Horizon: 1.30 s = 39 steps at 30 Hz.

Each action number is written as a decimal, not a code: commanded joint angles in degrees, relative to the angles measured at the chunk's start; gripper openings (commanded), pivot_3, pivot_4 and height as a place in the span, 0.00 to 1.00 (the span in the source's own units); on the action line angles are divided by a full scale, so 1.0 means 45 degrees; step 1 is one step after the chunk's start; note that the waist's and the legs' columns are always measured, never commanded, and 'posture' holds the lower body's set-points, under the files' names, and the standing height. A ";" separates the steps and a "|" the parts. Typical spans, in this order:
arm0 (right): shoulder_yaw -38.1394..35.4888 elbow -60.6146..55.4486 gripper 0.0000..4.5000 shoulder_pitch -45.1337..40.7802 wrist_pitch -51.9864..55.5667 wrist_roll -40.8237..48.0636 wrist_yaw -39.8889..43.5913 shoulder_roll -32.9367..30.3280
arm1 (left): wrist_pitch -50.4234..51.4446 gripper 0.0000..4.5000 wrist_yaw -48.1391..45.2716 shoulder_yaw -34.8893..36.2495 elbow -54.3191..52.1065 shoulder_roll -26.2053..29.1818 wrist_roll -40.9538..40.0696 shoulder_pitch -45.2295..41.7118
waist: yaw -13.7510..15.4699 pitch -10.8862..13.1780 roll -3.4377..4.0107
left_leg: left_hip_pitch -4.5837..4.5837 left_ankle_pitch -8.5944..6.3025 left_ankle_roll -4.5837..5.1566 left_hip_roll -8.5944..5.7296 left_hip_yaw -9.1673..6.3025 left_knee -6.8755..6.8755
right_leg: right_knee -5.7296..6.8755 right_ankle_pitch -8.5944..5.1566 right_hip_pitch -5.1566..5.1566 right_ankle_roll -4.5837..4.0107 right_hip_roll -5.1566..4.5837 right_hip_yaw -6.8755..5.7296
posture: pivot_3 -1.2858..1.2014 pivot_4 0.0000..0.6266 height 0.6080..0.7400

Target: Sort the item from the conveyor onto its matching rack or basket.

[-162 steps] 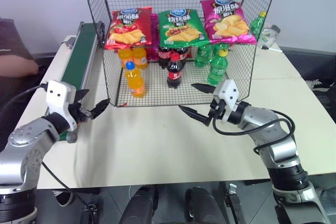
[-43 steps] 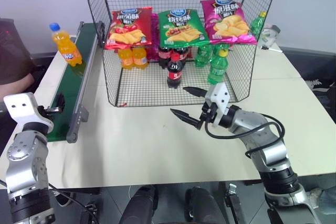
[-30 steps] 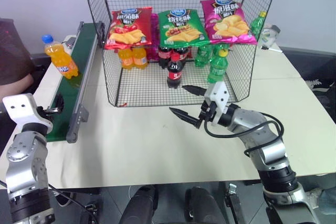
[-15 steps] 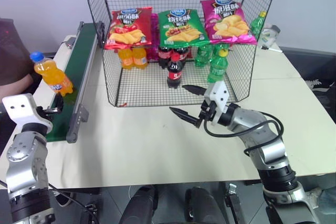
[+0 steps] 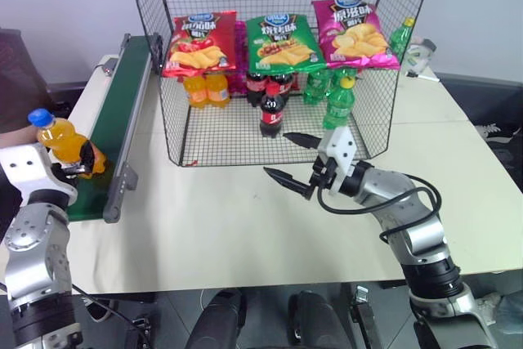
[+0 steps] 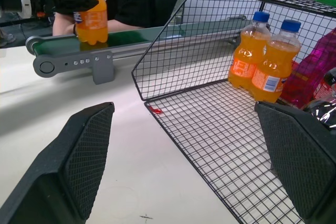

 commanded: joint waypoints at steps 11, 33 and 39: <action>-0.0033 -0.0293 1.00 -0.0155 -0.0277 0.0050 0.0058 0.0014 | -0.0301 0.52 -0.0416 0.0538 -0.1158 0.0209 -0.0827 0.0018 | 0.0026 0.0000 0.0000 | 0.0002 0.0000 0.0000 0.0000 -0.0001 0.0002 | 0.0002 0.0000 0.0002 0.0000 0.0000 0.0000 | 0.52 0.24 1.00; -0.0337 -0.0622 1.00 -0.0077 -0.0143 -0.0040 -0.0374 -0.0168 | 0.1668 0.52 -0.0576 -0.5123 -0.1129 -0.1605 -0.0340 -0.3338 | 0.0010 0.0003 -0.0011 | -0.0009 0.0004 -0.0001 -0.0009 0.0005 0.0007 | 0.0009 0.0002 0.0042 0.0002 0.0009 -0.0004 | 0.52 0.24 1.00; -0.0369 -0.0866 1.00 0.0077 -0.0039 -0.0011 -0.0589 -0.0248 | -0.1448 0.52 0.0154 -0.5778 0.2845 -0.3374 0.1528 -0.4959 | 0.0092 0.0003 -0.0014 | -0.0011 0.0005 -0.0001 -0.0011 0.0002 0.0022 | 0.0017 0.0003 0.0044 0.0004 0.0007 -0.0013 | 0.52 0.24 1.00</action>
